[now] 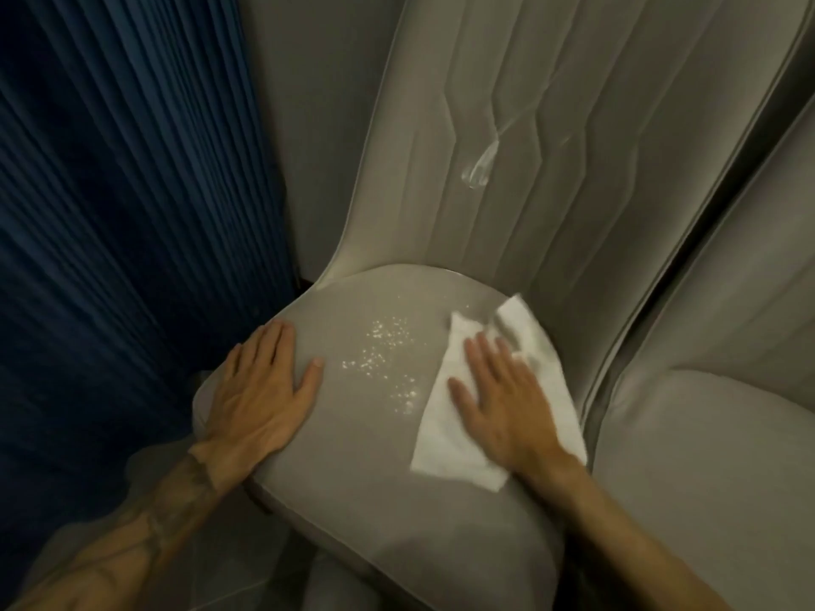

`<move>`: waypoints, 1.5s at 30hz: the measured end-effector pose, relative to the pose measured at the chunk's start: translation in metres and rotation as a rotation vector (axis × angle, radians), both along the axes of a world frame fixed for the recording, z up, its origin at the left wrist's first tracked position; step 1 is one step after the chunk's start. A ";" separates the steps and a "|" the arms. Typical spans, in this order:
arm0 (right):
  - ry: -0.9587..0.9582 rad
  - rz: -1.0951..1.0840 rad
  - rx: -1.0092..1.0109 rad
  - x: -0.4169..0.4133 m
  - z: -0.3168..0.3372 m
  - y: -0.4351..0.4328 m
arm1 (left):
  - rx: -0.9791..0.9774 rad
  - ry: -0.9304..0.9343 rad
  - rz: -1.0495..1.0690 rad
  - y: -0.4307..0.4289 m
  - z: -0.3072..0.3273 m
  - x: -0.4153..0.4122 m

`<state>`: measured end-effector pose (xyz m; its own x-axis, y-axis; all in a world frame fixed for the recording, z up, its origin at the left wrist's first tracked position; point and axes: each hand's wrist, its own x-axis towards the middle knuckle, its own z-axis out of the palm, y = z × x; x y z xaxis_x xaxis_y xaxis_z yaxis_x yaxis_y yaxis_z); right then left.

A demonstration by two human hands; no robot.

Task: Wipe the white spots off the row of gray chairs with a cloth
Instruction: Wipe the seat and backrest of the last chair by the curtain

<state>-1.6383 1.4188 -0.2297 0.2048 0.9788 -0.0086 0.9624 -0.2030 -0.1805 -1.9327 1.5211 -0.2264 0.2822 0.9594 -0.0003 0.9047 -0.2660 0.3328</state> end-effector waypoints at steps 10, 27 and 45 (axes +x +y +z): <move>0.076 -0.004 -0.005 -0.023 -0.006 0.013 | 0.054 -0.058 0.008 0.006 -0.009 -0.002; -0.018 -0.264 0.023 0.041 0.015 0.055 | 0.067 -0.084 0.004 0.006 -0.017 -0.004; 0.030 -0.163 -0.006 -0.042 0.010 0.097 | 0.093 -0.051 -0.044 0.008 -0.020 -0.004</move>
